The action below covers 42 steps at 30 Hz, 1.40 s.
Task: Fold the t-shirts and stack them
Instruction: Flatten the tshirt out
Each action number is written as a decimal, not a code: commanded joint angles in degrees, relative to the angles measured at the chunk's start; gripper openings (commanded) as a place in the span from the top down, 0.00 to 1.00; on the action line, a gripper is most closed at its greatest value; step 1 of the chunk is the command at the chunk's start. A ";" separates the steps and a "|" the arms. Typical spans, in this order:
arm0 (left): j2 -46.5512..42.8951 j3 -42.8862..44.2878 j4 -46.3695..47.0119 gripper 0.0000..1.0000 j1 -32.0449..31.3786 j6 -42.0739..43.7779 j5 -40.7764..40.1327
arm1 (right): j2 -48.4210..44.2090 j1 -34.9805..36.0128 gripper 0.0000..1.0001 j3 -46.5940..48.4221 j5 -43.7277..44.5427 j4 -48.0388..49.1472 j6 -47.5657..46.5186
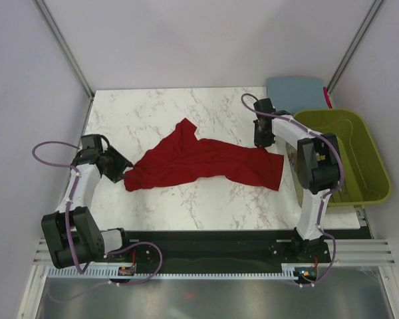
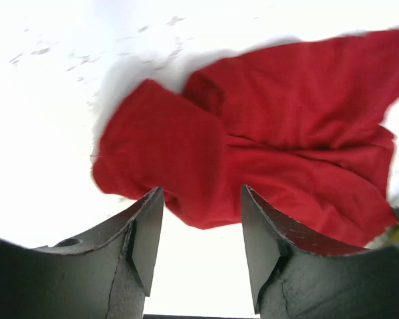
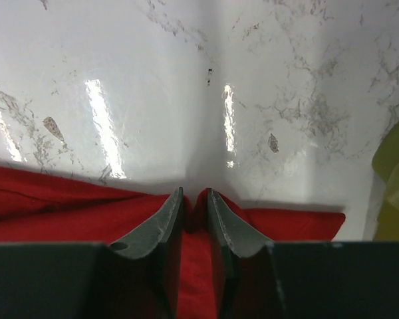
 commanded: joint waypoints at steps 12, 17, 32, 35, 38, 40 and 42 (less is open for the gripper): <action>5.99 -7.21 3.41 0.40 1.20 -1.25 -3.99 | -9.34 -0.33 0.94 -1.52 0.59 -1.09 -0.60; 5.37 -7.91 4.82 0.40 1.20 -0.90 -7.24 | -13.30 -0.25 1.00 -2.75 -4.93 -0.66 0.63; -0.67 -1.25 5.79 0.98 1.20 1.38 -3.81 | -29.37 0.02 1.00 -3.46 -7.06 -2.85 3.00; -7.60 3.32 4.47 0.98 1.11 1.65 -3.82 | -33.50 0.02 1.00 0.49 -3.99 -5.30 3.62; -11.05 8.86 4.64 0.98 1.11 -4.14 -0.23 | -37.11 -0.07 1.00 4.53 -2.14 -6.37 4.85; -11.41 13.78 3.33 0.98 1.11 -4.94 4.34 | -38.44 0.02 1.00 7.35 -1.61 -8.81 5.38; -13.94 17.12 1.31 0.98 1.02 -4.51 4.88 | -41.86 0.02 1.00 7.62 -1.08 -9.36 5.82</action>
